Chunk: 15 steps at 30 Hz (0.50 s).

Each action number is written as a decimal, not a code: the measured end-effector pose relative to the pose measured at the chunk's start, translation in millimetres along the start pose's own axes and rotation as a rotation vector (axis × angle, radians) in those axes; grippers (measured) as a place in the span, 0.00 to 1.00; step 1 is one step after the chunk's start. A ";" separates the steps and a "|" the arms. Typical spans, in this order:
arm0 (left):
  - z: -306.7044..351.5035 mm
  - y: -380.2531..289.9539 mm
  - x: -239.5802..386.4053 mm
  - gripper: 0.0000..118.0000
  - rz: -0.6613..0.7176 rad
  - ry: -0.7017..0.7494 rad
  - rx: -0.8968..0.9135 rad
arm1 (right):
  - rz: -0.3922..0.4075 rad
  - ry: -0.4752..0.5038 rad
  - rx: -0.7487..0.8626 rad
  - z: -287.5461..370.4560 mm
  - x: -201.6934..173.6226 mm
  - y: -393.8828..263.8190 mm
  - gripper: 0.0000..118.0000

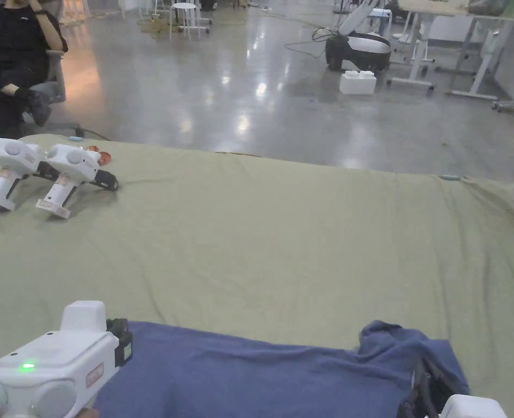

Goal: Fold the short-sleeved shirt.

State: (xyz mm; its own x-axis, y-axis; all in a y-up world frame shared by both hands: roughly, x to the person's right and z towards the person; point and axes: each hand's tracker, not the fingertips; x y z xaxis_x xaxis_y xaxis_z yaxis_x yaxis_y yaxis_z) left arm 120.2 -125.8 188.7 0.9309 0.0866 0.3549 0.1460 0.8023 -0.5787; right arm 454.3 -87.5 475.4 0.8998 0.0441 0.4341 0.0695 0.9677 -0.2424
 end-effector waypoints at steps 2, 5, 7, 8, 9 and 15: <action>-31.0 10.6 -13.2 0.00 0.023 -0.013 -0.070 | -0.015 -0.002 -0.030 -2.4 4.0 0.7 0.03; -68.7 23.9 -30.3 0.06 0.072 -0.034 -0.149 | -0.027 -0.004 -0.051 -6.2 11.0 1.8 0.03; -90.5 30.8 -35.3 0.08 0.051 -0.032 -0.209 | -0.027 -0.010 -0.065 -9.3 16.2 1.3 0.03; -101.6 32.2 -36.7 0.18 0.044 -0.028 -0.231 | -0.029 -0.014 -0.072 -11.3 19.2 -0.1 0.03; -111.6 32.8 -37.6 0.31 0.038 -0.019 -0.264 | -0.031 -0.019 -0.081 -13.0 21.7 -1.3 0.03; -153.3 22.0 -31.2 0.63 -0.030 0.045 -0.408 | -0.035 -0.054 -0.140 -17.6 38.1 -11.9 0.03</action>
State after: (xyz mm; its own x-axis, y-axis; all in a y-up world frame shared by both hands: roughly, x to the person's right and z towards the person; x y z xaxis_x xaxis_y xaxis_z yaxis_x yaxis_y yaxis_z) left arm 145.7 -201.4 52.4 0.9365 0.0339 0.3489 0.2856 0.5034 -0.8155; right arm 495.4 -101.8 479.5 0.8717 0.0278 0.4892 0.1634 0.9248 -0.3436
